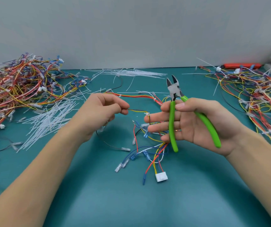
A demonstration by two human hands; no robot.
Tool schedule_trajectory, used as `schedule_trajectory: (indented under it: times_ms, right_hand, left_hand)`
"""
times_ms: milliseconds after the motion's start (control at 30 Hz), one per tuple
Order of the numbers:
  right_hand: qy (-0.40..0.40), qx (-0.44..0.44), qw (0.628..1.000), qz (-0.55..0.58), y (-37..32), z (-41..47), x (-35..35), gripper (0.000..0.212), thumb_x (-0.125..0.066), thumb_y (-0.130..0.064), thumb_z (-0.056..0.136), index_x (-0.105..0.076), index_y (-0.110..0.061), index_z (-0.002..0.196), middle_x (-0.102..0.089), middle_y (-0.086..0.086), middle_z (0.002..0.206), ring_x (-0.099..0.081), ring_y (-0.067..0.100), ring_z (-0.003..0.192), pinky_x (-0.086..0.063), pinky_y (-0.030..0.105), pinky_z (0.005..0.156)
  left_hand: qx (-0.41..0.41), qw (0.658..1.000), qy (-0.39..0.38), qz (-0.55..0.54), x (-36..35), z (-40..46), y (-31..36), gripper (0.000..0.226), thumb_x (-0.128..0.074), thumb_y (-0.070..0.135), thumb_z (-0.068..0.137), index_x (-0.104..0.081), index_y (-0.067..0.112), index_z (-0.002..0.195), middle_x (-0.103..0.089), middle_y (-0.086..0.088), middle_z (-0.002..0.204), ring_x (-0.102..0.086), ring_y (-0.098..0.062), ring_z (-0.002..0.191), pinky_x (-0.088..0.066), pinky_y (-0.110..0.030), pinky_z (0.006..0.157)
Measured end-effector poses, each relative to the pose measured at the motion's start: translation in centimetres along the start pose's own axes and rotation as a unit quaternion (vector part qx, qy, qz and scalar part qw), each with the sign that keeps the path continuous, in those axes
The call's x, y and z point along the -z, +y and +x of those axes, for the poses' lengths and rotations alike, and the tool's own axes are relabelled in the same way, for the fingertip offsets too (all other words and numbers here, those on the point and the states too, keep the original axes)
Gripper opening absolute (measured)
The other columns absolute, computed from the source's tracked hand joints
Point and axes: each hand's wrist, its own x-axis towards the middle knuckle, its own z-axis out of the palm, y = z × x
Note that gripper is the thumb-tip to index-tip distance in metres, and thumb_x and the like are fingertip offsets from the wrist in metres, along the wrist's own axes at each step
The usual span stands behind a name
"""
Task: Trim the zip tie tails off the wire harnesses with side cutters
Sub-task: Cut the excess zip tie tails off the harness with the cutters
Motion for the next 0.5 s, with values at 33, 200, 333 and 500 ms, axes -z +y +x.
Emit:
schedule_trajectory:
  times_ms: [33, 200, 333, 500]
  right_hand:
    - [-0.004, 0.000, 1.000, 0.006, 0.02, 0.01, 0.02, 0.037, -0.062, -0.024, 0.082, -0.060, -0.008, 0.116, -0.065, 0.028, 0.135, -0.064, 0.046, 0.125, -0.059, 0.047, 0.092]
    - [-0.024, -0.006, 0.999, 0.026, 0.02, 0.01, 0.17, 0.037, -0.059, -0.022, 0.085, -0.060, -0.005, 0.118, -0.062, 0.027, 0.140, -0.059, 0.045, 0.131, -0.054, 0.054, 0.100]
    - [-0.031, -0.010, 0.999, 0.020, -0.05, -0.01, 0.15, 0.038, -0.059, -0.023, 0.086, -0.059, -0.005, 0.119, -0.061, 0.027, 0.141, -0.059, 0.045, 0.132, -0.056, 0.052, 0.097]
    - [-0.019, -0.023, 1.000, -0.004, 0.09, 0.01, 0.09, 0.039, -0.060, -0.024, 0.085, -0.059, -0.006, 0.119, -0.064, 0.026, 0.137, -0.061, 0.043, 0.130, -0.058, 0.050, 0.094]
  left_hand:
    - [-0.027, 0.998, 0.015, 0.052, -0.18, -0.02, -0.12, 0.033, -0.058, 0.000, 0.090, -0.080, 0.023, 0.079, -0.078, 0.001, 0.081, -0.047, -0.007, 0.050, -0.036, -0.016, 0.044]
    - [-0.154, 0.958, 0.041, 0.240, -1.05, -0.26, -0.37, 0.028, -0.063, 0.005, 0.088, -0.078, 0.029, 0.085, -0.074, 0.019, 0.076, -0.062, 0.001, 0.065, -0.042, -0.009, 0.063]
    - [-0.138, 0.954, 0.028, 0.263, -1.09, -0.27, -0.58, 0.028, -0.061, 0.007, 0.090, -0.077, 0.030, 0.088, -0.073, 0.022, 0.076, -0.065, 0.000, 0.069, -0.042, -0.006, 0.064]
    - [-0.110, 0.962, 0.027, 0.248, -0.99, -0.31, -0.33, 0.026, -0.062, 0.010, 0.085, -0.075, 0.031, 0.080, -0.072, 0.024, 0.076, -0.062, -0.001, 0.065, -0.042, -0.012, 0.060]
